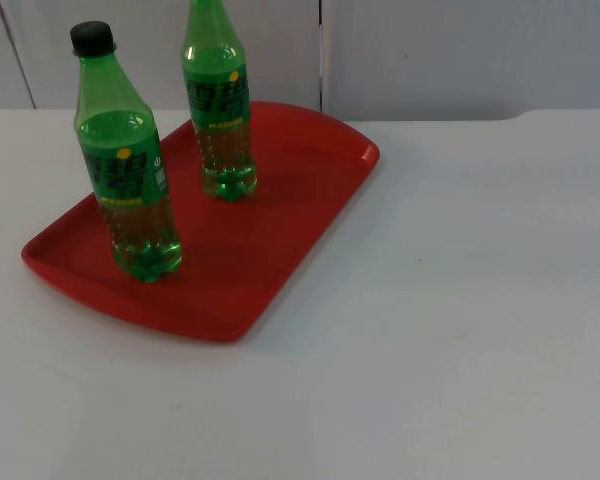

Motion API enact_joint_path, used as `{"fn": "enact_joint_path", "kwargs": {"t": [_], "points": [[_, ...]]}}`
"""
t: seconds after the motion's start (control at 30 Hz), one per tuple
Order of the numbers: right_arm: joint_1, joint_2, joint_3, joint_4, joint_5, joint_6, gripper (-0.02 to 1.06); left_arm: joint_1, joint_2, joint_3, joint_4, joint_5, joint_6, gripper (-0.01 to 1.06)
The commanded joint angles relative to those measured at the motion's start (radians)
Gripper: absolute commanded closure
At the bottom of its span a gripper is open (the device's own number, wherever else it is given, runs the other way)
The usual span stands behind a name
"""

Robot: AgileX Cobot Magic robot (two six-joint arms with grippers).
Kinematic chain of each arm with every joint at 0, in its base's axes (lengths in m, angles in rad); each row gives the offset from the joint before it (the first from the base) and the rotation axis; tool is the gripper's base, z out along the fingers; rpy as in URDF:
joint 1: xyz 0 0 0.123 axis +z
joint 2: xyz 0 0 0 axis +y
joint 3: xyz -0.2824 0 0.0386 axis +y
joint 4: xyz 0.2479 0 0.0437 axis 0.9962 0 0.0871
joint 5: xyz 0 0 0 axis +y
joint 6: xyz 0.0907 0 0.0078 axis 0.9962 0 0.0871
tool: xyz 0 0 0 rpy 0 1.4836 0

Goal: Place the bottle upright on the tray.

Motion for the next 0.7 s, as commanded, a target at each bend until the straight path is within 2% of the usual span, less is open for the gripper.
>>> {"fn": "enact_joint_path", "kwargs": {"t": [0.0, 0.27, 0.67], "points": [[-0.008, -0.003, 0.003, -0.004, -0.005, 0.001, -0.01, 0.002, -0.003, 0.004, 0.002, -0.003, -0.007, 0.04], [-0.103, -0.003, 0.003, -0.003, -0.005, 0.001, -0.01, 0.002, -0.003, 0.004, 0.002, -0.003, -0.007, 0.04], [-0.101, -0.003, 0.003, -0.003, -0.005, 0.001, -0.01, 0.002, -0.003, 0.004, 0.002, -0.003, -0.007, 0.04]]}}
